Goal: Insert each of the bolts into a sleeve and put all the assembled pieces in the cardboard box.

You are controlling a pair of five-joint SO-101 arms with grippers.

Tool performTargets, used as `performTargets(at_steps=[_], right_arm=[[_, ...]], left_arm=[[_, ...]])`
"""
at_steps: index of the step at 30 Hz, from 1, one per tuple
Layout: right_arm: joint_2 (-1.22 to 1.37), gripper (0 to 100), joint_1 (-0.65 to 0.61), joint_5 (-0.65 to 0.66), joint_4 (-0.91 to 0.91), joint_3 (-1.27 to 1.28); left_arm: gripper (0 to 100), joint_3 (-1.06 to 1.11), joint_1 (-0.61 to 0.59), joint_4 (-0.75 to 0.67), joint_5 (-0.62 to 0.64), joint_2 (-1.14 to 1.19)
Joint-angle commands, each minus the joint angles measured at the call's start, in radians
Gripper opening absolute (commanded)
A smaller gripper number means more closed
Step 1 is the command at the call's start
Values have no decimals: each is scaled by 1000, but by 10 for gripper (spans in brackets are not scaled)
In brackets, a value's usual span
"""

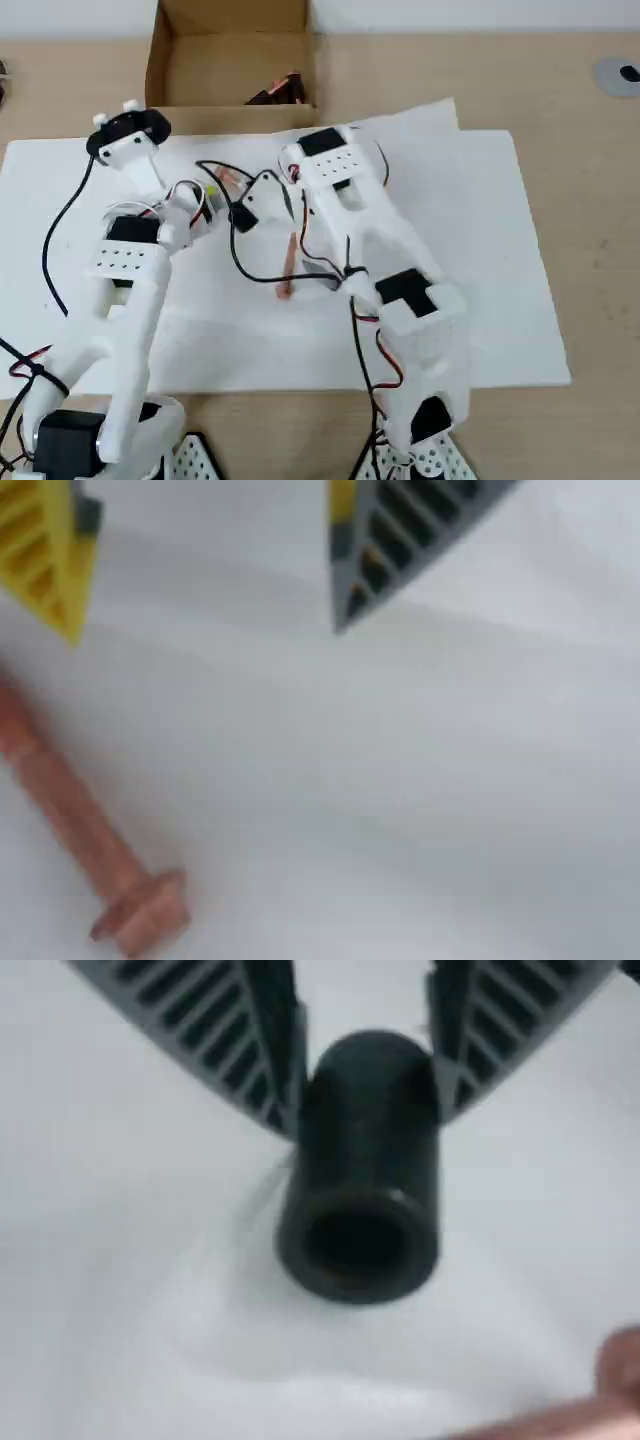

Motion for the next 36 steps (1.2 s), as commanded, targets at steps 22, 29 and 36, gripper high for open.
performTargets(at_steps=[22, 29, 36], right_arm=[[-191, 178, -85, -101, 5, 130], [-243, 178, -131, -144, -52, 196], [-243, 179, -122, -175, -71, 196]], left_arm=[[179, 2, 9, -3, -8, -1], [179, 2, 9, 0, -8, -1], [179, 2, 9, 0, -8, -1]])
